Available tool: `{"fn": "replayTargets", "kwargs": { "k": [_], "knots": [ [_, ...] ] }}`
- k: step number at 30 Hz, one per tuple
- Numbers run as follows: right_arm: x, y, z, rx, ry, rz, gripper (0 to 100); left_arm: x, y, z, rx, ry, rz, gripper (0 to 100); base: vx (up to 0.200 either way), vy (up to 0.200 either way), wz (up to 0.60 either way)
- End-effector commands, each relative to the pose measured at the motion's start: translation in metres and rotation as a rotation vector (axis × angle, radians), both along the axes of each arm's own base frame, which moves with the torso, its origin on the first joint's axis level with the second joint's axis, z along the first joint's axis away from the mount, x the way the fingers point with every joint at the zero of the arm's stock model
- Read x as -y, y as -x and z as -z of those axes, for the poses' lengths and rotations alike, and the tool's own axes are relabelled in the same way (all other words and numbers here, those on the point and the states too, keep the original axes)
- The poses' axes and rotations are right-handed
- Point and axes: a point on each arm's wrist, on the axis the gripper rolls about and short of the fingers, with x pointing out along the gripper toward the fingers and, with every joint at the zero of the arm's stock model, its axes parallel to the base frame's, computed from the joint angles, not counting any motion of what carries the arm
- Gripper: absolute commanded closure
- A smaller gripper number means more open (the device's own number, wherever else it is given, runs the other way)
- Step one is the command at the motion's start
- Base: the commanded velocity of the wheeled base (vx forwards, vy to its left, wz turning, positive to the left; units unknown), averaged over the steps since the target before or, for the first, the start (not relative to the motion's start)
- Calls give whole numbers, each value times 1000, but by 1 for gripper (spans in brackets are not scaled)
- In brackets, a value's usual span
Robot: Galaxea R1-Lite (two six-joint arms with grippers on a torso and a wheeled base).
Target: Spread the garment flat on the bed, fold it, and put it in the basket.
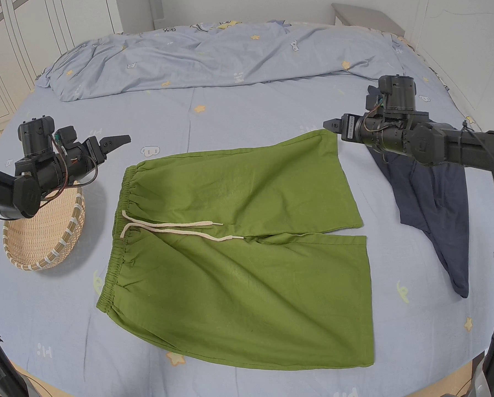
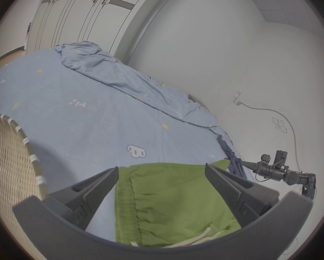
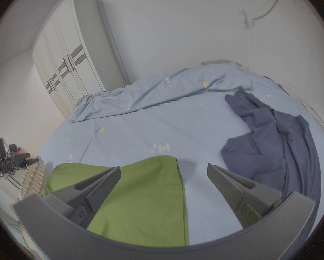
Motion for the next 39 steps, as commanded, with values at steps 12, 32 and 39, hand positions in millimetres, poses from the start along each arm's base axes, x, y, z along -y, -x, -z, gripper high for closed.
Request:
{"fn": "replayTargets", "kwargs": {
  "k": [12, 32, 39],
  "knots": [
    [71, 209, 31, -405, -216, -122, 0, 8, 170, 72, -416, 218, 111, 0, 0, 0, 0],
    [78, 259, 36, -414, -267, -188, 0, -15, 205, 137, -618, 280, 140, 0, 0, 0, 0],
    [78, 259, 34, -404, -268, -187, 0, -22, 189, 168, -659, 230, 181, 0, 0, 0, 0]
  ]
}}
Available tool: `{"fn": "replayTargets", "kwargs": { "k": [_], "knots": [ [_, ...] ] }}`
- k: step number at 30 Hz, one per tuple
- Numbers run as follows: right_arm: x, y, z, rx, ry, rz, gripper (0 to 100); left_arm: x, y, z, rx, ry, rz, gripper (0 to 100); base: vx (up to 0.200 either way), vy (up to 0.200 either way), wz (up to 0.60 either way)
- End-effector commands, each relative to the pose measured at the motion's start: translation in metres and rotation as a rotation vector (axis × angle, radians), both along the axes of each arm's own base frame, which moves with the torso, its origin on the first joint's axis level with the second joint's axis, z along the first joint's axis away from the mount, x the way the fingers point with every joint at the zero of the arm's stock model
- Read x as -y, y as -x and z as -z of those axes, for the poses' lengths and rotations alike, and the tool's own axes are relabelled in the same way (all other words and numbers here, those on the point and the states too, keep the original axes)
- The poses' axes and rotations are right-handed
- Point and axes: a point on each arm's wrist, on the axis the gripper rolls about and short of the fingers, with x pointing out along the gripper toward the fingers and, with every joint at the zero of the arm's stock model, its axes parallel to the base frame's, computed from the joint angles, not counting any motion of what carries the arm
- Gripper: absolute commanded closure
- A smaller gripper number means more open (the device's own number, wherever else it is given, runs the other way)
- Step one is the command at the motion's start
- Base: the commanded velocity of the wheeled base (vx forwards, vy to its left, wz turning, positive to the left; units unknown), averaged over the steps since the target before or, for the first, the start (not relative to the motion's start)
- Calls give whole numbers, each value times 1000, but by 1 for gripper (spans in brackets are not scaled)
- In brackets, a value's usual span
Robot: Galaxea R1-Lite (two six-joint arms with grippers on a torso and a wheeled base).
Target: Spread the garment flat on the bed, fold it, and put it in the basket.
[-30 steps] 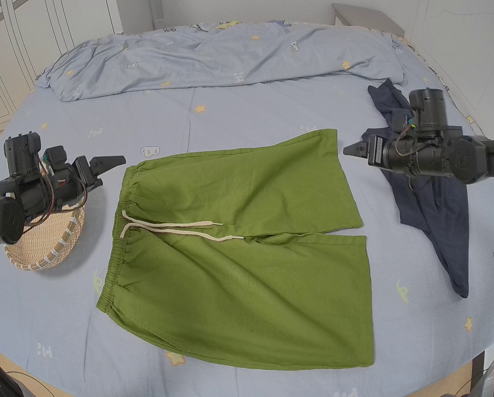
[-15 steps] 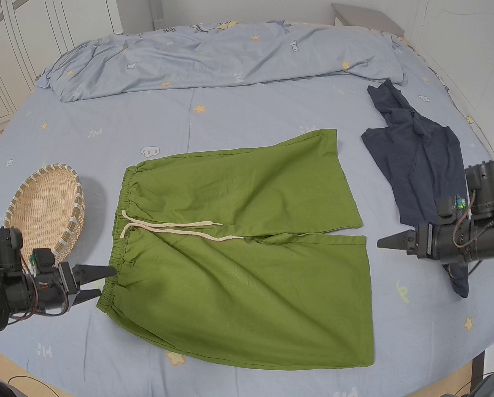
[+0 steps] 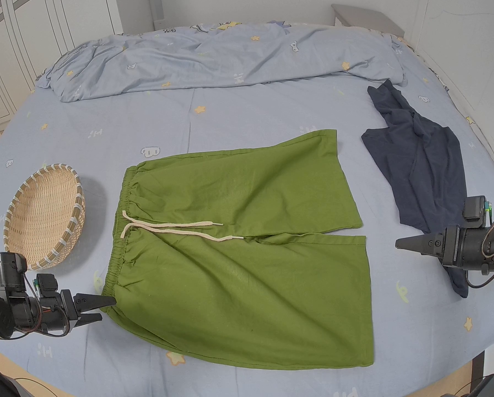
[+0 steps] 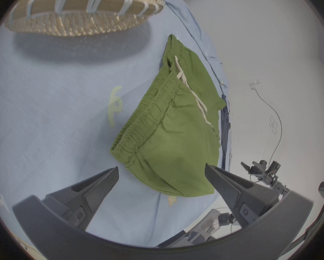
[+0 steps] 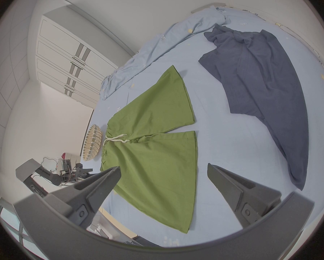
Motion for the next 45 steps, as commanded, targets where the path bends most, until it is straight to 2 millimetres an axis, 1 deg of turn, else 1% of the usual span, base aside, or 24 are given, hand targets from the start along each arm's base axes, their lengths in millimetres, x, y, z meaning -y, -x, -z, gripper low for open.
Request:
{"fn": "replayTargets", "kwargs": {
  "k": [1, 9, 10, 12, 18, 28, 29, 33, 37, 41, 43, 44, 45],
  "knots": [
    [1, 0, -4, 20, -4, 5, 0, -6, -11, 27, -54, -5, 24, 0, 0, 0, 0],
    [0, -1, -5, 24, -4, 2, 0, -8, -16, 30, -45, -7, 26, 0, 0, 0, 0],
    [1, -1, -6, 27, -4, 3, 0, -10, -20, 31, -27, -8, 25, 0, 0, 0, 0],
    [2, -2, -6, 28, -5, 8, 0, -11, -24, 33, 9, -18, 20, 0, 0, 0, 0],
    [1, -1, -4, 21, -3, 2, 0, -7, -31, 32, 38, 12, 11, 0, 0, 0, 0],
    [1, -1, -3, 18, -2, 5, 0, -5, -33, 32, 43, 17, 14, 0, 0, 0, 0],
    [1, -1, -3, 16, -2, 5, 0, -6, -33, 32, 43, 17, 13, 100, 0, 0, 0],
    [1, -1, 0, 6, 1, 5, 0, -9, -31, 33, 39, 18, -4, 100, 0, 0, 0],
    [2, 5, 13, -44, 6, -5, 0, -14, -19, 33, 24, 23, -41, 100, 0, 0, 0],
    [4, 16, 35, -138, -14, -49, 0, -11, -3, 30, 28, 29, -48, 100, 0, 0, 0],
    [5, 23, 47, -185, -31, -79, 0, -10, 11, 25, 55, 25, -61, 100, 0, 0, 0],
    [5, 23, 47, -185, -31, -79, 0, -10, 11, 25, 55, 25, -61, 100, 0, 0, 0],
    [5, 26, 61, -235, -41, -100, 0, -7, 22, 23, 61, 24, -69, 100, 0, 0, 0]
  ]
}}
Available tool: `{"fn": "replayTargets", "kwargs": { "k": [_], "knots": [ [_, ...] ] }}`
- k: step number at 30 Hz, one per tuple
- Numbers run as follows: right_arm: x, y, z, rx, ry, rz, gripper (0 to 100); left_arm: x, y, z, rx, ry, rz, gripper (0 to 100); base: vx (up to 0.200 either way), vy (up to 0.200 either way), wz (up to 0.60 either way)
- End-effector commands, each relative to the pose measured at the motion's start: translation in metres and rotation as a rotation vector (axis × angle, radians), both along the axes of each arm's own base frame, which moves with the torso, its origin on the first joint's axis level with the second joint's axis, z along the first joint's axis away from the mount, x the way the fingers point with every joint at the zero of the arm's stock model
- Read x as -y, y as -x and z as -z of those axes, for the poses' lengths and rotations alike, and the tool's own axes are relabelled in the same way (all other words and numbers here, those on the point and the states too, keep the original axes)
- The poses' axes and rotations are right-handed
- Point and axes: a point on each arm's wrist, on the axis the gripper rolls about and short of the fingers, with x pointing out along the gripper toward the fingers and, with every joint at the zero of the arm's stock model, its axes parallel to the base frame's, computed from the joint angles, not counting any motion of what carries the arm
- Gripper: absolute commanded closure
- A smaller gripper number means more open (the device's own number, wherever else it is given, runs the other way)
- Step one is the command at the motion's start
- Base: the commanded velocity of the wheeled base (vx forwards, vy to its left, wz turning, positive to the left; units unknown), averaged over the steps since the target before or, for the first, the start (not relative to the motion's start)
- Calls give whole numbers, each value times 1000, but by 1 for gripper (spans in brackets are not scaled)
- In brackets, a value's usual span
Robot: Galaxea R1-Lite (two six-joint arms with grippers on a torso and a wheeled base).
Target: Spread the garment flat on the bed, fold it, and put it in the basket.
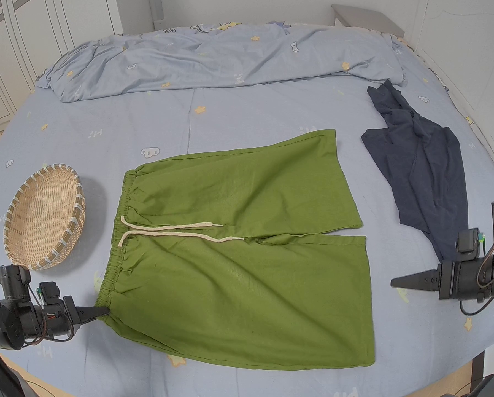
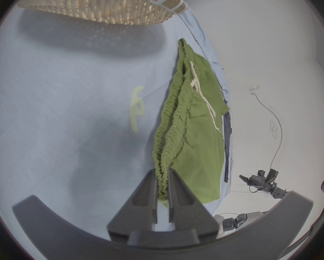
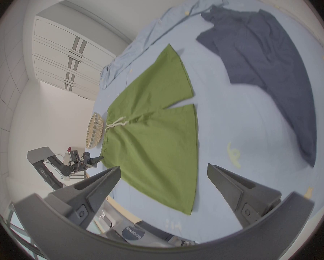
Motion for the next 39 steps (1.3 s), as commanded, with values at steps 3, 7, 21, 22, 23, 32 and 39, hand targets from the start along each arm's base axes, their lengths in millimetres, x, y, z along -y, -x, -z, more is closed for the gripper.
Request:
{"fn": "replayTargets", "kwargs": {
  "k": [3, 7, 21, 22, 23, 32, 39],
  "knots": [
    [1, 11, 43, -164, -28, -67, 0, 5, 33, -5, -27, 13, -33, 100, 0, 0, 0],
    [1, 12, 61, -261, -74, -117, 0, -1, 38, -1, -53, 28, -62, 100, 0, 0, 0],
    [3, 4, 109, -426, -106, -182, 0, -1, 38, 6, -31, 15, 6, 100, 0, 0, 0],
    [3, 6, 110, -432, -106, -184, 0, -1, 38, 6, -31, 15, 6, 100, 0, 0, 0],
    [3, 7, 110, -435, -106, -185, 0, -1, 38, 6, -31, 15, 7, 100, 0, 0, 0],
    [1, 1, 117, -449, -178, -264, 0, -1, 38, 6, -31, 14, 11, 100, 0, 0, 0],
    [-2, -4, 121, -435, -166, -278, 0, 0, 38, 6, -35, 18, 18, 100, 0, 0, 0]
  ]
}}
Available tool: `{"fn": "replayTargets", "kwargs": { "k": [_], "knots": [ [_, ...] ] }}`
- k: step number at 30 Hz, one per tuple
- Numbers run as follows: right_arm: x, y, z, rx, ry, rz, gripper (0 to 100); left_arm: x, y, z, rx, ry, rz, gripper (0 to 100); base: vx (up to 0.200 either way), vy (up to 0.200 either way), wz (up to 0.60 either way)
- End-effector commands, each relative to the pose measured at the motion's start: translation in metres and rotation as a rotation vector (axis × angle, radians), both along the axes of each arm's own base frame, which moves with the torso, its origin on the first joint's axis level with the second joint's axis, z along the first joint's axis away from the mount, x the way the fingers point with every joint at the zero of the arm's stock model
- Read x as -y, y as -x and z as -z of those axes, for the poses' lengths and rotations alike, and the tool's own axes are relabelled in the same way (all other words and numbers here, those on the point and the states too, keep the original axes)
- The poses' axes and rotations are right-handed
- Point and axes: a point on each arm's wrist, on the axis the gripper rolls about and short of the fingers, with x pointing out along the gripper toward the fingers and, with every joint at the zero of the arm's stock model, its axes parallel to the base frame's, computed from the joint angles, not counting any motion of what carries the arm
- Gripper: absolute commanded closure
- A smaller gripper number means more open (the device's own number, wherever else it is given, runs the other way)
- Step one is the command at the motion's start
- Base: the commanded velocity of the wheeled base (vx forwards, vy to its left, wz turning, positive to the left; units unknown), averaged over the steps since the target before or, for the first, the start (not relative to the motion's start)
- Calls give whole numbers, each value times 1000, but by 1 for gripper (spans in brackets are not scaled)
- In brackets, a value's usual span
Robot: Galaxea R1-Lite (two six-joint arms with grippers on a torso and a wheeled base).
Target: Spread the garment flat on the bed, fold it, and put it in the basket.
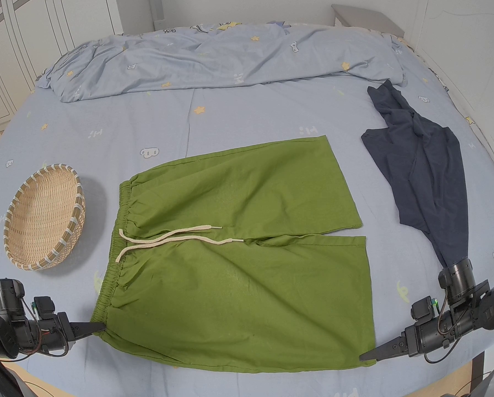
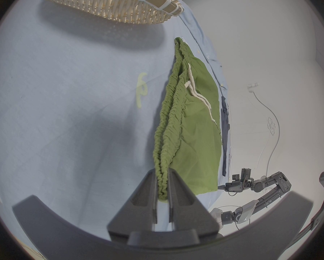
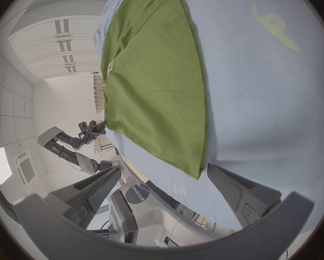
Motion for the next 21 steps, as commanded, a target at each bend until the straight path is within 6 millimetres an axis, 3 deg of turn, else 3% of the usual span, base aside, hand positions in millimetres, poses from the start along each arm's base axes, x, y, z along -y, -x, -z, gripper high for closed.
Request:
{"fn": "replayTargets", "kwargs": {
  "k": [1, 21],
  "knots": [
    [-1, -2, 6, -25, 8, -6, 0, 2, 4, 2, -17, 9, 2, 100, 0, 0, 0],
    [-24, -11, 12, -22, 106, -66, 0, 2, 3, 2, -18, 10, 3, 100, 0, 0, 0]
  ]
}}
